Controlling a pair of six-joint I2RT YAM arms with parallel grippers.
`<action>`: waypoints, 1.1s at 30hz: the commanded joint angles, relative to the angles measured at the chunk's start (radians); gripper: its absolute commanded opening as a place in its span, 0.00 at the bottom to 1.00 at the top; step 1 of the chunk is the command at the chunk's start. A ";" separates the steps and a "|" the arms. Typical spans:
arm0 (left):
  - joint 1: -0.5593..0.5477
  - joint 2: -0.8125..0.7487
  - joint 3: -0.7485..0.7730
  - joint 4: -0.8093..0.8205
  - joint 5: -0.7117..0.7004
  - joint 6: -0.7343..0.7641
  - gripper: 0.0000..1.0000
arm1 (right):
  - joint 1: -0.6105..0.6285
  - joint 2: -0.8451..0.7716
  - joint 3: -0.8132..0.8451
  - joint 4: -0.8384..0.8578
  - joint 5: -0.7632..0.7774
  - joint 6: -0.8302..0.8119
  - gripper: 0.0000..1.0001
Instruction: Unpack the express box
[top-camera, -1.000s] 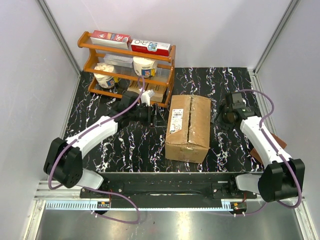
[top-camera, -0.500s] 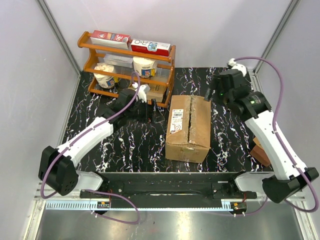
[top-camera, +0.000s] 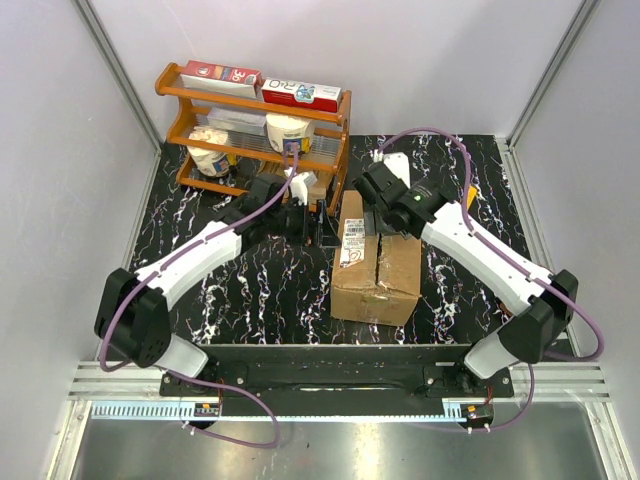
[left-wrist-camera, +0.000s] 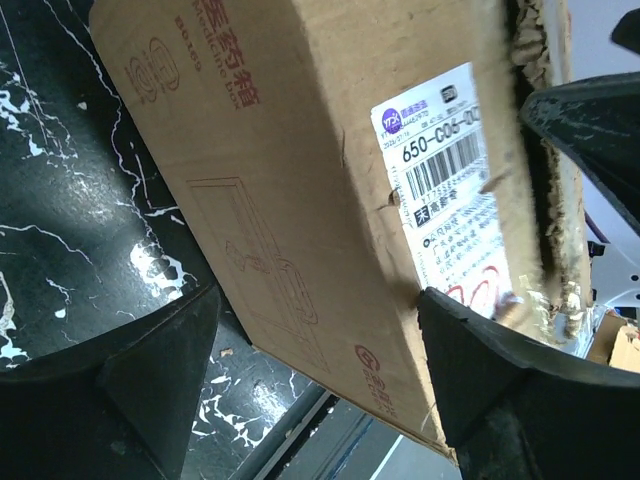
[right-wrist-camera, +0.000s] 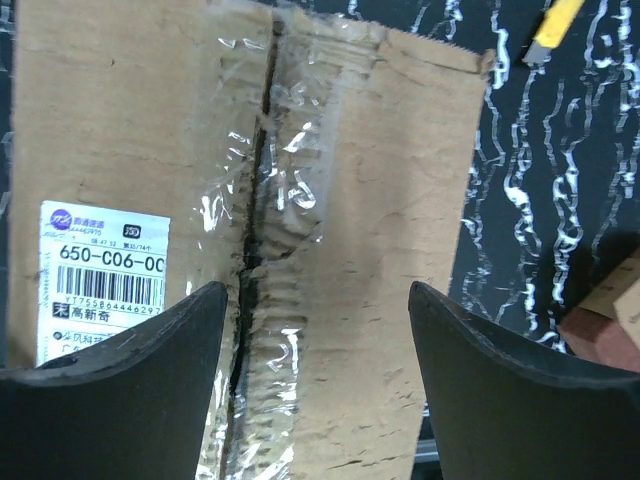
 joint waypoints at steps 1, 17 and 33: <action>-0.007 0.043 0.077 -0.050 -0.019 0.047 0.84 | 0.012 0.041 0.075 -0.077 0.123 -0.022 0.78; -0.008 0.103 0.080 -0.155 -0.115 0.116 0.78 | 0.018 0.000 0.138 -0.163 0.237 -0.044 0.67; -0.008 0.091 0.088 -0.164 -0.148 0.116 0.77 | -0.010 -0.165 0.090 -0.311 0.299 0.030 0.66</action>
